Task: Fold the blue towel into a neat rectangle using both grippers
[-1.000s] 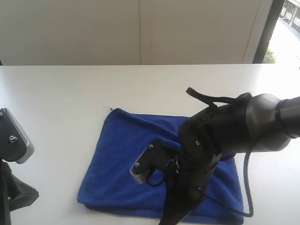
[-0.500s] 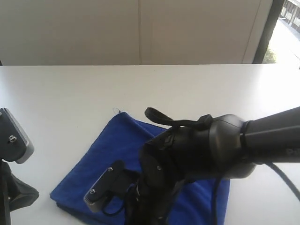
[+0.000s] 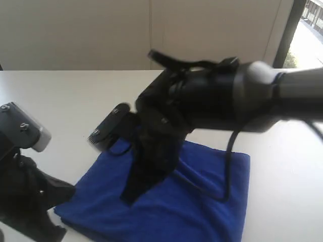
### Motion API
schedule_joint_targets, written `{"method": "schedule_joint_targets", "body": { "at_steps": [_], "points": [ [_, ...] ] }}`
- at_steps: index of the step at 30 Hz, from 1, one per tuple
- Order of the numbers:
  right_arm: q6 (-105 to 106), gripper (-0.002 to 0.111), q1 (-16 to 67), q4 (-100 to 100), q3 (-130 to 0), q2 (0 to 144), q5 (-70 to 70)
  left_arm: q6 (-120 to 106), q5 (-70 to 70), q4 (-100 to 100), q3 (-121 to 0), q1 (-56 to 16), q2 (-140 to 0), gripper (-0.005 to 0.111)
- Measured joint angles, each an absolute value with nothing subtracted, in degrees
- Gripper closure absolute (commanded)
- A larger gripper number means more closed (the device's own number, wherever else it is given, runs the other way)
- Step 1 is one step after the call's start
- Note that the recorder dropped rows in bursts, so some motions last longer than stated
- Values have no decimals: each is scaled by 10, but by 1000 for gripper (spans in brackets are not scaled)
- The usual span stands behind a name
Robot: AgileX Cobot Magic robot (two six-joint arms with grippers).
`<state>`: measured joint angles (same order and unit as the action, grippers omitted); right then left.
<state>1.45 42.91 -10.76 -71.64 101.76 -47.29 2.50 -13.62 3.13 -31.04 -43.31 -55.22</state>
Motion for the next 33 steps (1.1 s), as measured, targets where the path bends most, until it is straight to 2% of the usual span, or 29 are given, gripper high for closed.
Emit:
{"method": "schedule_joint_targets", "body": {
  "at_steps": [7,15,22,33],
  "points": [
    [30,108,290,-140,-687,1008,-490,29,-41,75,-351,-433,-756,107],
    [73,108,182,-101,-655,1007,-479,30,-54,81,-513,-472,-950,107],
    [93,108,143,-88,-649,985,-474,30,-62,84,-539,-491,-1035,107],
    [102,108,136,-58,-649,978,-468,28,-124,0,-552,-492,-1042,107]
  ]
}}
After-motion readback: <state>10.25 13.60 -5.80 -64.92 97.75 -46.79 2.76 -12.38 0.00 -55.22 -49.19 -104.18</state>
